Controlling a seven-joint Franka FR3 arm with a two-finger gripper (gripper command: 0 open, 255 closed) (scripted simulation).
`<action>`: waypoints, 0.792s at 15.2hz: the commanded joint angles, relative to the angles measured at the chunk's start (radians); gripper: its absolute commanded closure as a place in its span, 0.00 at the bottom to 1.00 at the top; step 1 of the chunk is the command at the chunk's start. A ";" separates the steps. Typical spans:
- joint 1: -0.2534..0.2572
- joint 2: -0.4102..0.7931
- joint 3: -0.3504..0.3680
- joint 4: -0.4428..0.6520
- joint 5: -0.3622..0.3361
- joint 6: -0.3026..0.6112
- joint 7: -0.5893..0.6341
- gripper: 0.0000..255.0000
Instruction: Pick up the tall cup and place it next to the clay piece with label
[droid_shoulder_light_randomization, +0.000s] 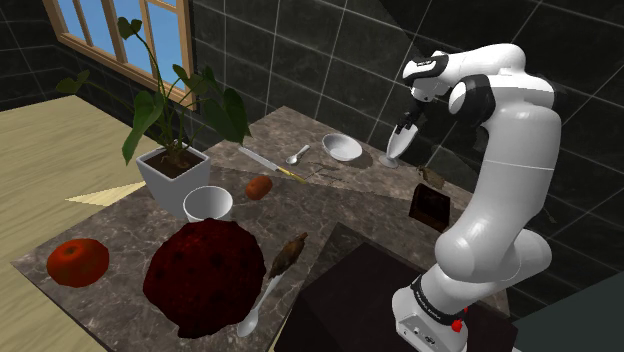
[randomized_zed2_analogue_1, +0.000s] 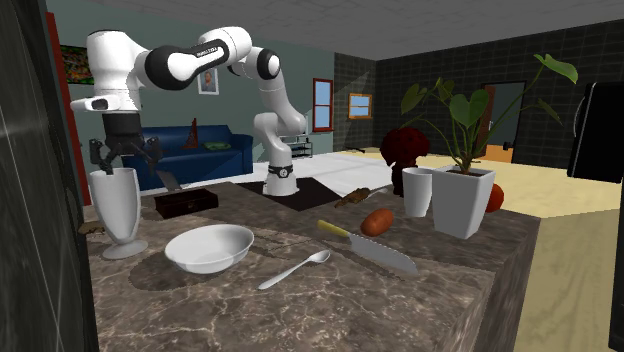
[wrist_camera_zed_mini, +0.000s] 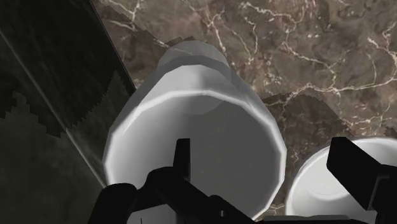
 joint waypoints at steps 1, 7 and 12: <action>0.000 0.000 0.000 0.000 0.000 0.000 0.000 0.00; -0.004 -0.028 -0.008 0.086 -0.014 -0.112 0.011 0.00; -0.004 -0.028 -0.008 0.086 -0.014 -0.112 0.011 0.00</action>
